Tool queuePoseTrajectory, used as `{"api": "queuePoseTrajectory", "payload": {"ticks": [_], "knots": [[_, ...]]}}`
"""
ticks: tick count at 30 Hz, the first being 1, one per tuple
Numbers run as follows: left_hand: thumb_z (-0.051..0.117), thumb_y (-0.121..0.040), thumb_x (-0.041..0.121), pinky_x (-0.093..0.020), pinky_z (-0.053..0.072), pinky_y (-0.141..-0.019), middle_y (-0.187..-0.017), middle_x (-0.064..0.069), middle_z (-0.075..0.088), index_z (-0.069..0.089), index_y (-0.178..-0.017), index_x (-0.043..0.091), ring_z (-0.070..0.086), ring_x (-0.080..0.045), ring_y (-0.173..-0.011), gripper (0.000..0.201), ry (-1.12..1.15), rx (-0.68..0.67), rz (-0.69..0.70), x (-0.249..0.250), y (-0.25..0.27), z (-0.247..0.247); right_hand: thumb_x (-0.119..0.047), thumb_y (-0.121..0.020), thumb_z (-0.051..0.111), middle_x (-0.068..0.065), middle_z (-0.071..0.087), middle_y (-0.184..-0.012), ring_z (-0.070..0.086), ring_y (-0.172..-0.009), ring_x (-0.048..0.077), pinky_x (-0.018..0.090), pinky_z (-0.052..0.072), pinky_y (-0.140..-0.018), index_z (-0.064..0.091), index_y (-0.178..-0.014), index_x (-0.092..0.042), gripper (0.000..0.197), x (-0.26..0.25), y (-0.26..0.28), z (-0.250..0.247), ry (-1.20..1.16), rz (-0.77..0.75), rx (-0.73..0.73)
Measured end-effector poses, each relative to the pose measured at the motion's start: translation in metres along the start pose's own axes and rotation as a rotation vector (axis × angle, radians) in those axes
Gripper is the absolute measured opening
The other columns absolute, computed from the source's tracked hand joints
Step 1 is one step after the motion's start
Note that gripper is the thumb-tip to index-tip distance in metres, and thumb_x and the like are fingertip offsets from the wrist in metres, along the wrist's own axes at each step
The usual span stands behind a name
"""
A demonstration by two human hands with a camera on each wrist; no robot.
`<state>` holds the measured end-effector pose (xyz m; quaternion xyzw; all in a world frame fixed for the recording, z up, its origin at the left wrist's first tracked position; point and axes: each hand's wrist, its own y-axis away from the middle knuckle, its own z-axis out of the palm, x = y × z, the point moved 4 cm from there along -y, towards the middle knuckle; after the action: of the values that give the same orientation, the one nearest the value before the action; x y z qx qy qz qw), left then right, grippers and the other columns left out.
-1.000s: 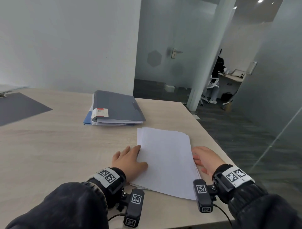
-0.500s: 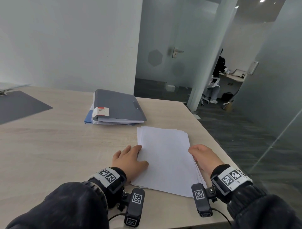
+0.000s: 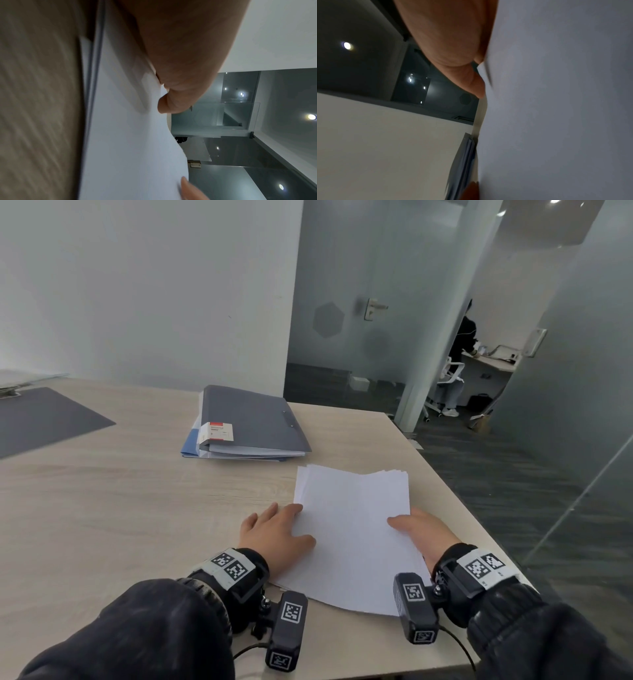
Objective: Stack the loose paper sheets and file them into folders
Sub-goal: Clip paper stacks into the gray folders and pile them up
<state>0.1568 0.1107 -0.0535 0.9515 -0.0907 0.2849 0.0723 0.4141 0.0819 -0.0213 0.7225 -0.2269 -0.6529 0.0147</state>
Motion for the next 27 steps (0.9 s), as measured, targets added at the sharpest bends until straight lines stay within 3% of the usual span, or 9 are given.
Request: {"api": "queuePoseTrajectory", "payload": {"ticks": [4,7,10,12,15,17,20,25,27], "knots": [[0.050,-0.091,0.048,-0.039,-0.001,-0.125,-0.166,0.008,0.024,0.026,-0.155,0.038,0.007,-0.007,-0.155,0.069,0.025,0.014,0.009,0.000,0.000,-0.001,0.013,-0.093,0.052,0.024,0.071,-0.112,0.068,-0.102,0.043,0.050,0.054,-0.090,0.062,-0.122,0.002,0.033,0.014,-0.002,0.005,0.016,0.020,-0.052],[0.055,-0.091,0.048,-0.039,0.003,-0.125,-0.169,0.009,0.016,0.020,-0.158,0.035,0.015,-0.009,-0.154,0.077,0.069,0.041,0.014,-0.001,-0.001,-0.004,0.014,-0.092,0.054,0.019,0.074,-0.108,0.070,-0.098,0.039,0.047,0.056,-0.085,0.064,-0.120,-0.002,0.034,0.016,-0.002,0.002,0.005,-0.026,-0.045],[0.055,-0.090,0.049,-0.039,0.012,-0.124,-0.160,0.005,0.038,0.018,-0.158,0.032,0.035,-0.016,-0.147,0.080,0.161,0.083,0.003,-0.003,-0.001,-0.007,0.011,-0.093,0.055,0.015,0.075,-0.105,0.072,-0.089,0.032,0.040,0.057,-0.076,0.066,-0.112,-0.007,0.028,0.011,0.004,0.000,-0.081,-0.118,-0.032],[0.056,-0.092,0.047,-0.042,0.025,-0.119,-0.148,0.008,0.053,0.020,-0.157,0.033,0.049,-0.022,-0.136,0.076,0.296,0.101,-0.006,-0.007,-0.001,-0.010,0.010,-0.095,0.054,0.012,0.076,-0.104,0.073,-0.087,0.029,0.040,0.057,-0.075,0.065,-0.109,-0.010,0.027,0.007,0.011,0.001,-0.160,-0.174,-0.037],[0.059,-0.093,0.038,-0.042,0.051,-0.100,-0.127,0.012,0.068,0.040,-0.147,0.037,0.067,-0.018,-0.110,0.058,0.601,0.110,-0.025,-0.009,0.003,-0.017,0.010,-0.095,0.054,0.014,0.075,-0.108,0.071,-0.096,0.035,0.048,0.057,-0.085,0.063,-0.113,-0.007,0.027,0.001,0.017,0.003,-0.258,-0.224,-0.056],[0.060,-0.094,0.027,-0.044,0.058,-0.091,-0.105,0.008,0.076,0.063,-0.124,0.031,0.073,-0.016,-0.094,0.030,0.740,0.121,-0.034,-0.009,0.007,-0.027,0.010,-0.094,0.054,0.016,0.074,-0.112,0.070,-0.101,0.037,0.051,0.055,-0.091,0.063,-0.116,-0.007,0.029,-0.005,0.019,0.006,-0.269,-0.256,-0.082],[0.066,-0.083,0.026,-0.050,0.057,-0.095,-0.100,0.003,0.078,0.071,-0.108,0.028,0.074,-0.023,-0.096,0.026,0.899,0.151,-0.002,-0.006,0.012,-0.050,0.013,-0.093,0.054,0.015,0.074,-0.111,0.071,-0.101,0.034,0.048,0.056,-0.091,0.065,-0.114,-0.007,0.031,-0.021,0.026,0.014,-0.274,-0.325,-0.129],[0.065,-0.084,0.015,-0.045,0.056,-0.091,-0.104,-0.003,0.077,0.070,-0.109,0.020,0.071,-0.026,-0.097,0.026,1.018,0.215,0.139,0.009,0.013,-0.098,0.015,-0.091,0.052,0.010,0.076,-0.104,0.073,-0.095,0.025,0.037,0.058,-0.087,0.067,-0.107,-0.010,0.033,-0.062,0.036,0.024,-0.307,-0.461,-0.127],[0.064,-0.075,0.015,-0.044,0.056,-0.090,-0.104,-0.003,0.076,0.067,-0.109,0.018,0.070,-0.024,-0.096,0.035,1.055,0.227,0.175,0.013,0.013,-0.113,0.015,-0.091,0.052,0.007,0.077,-0.102,0.073,-0.095,0.023,0.034,0.059,-0.085,0.067,-0.106,-0.012,0.033,-0.074,0.037,0.027,-0.307,-0.509,-0.131]]}}
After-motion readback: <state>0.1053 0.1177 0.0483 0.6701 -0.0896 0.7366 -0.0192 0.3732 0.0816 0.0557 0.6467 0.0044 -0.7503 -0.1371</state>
